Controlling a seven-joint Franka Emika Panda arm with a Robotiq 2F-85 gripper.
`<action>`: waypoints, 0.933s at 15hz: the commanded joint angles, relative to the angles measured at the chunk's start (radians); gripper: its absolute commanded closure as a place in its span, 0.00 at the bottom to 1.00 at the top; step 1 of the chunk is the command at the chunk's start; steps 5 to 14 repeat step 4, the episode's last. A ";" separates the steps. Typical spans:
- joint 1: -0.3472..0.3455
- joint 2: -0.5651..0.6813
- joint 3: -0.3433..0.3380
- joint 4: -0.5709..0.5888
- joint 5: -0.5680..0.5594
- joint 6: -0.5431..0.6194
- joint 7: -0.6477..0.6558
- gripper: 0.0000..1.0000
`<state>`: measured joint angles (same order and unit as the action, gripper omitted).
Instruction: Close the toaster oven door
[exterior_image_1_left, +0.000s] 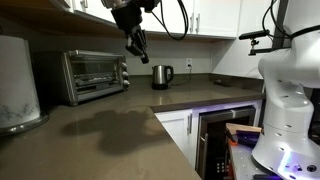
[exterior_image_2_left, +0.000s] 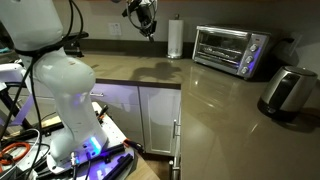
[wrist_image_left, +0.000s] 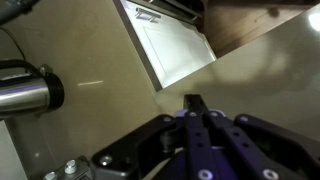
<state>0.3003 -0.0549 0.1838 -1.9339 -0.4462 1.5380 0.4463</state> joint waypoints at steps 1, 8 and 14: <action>-0.026 -0.113 0.032 -0.087 0.010 0.097 0.038 1.00; -0.033 -0.177 0.043 -0.137 0.014 0.186 0.058 1.00; -0.033 -0.177 0.043 -0.137 0.014 0.186 0.058 1.00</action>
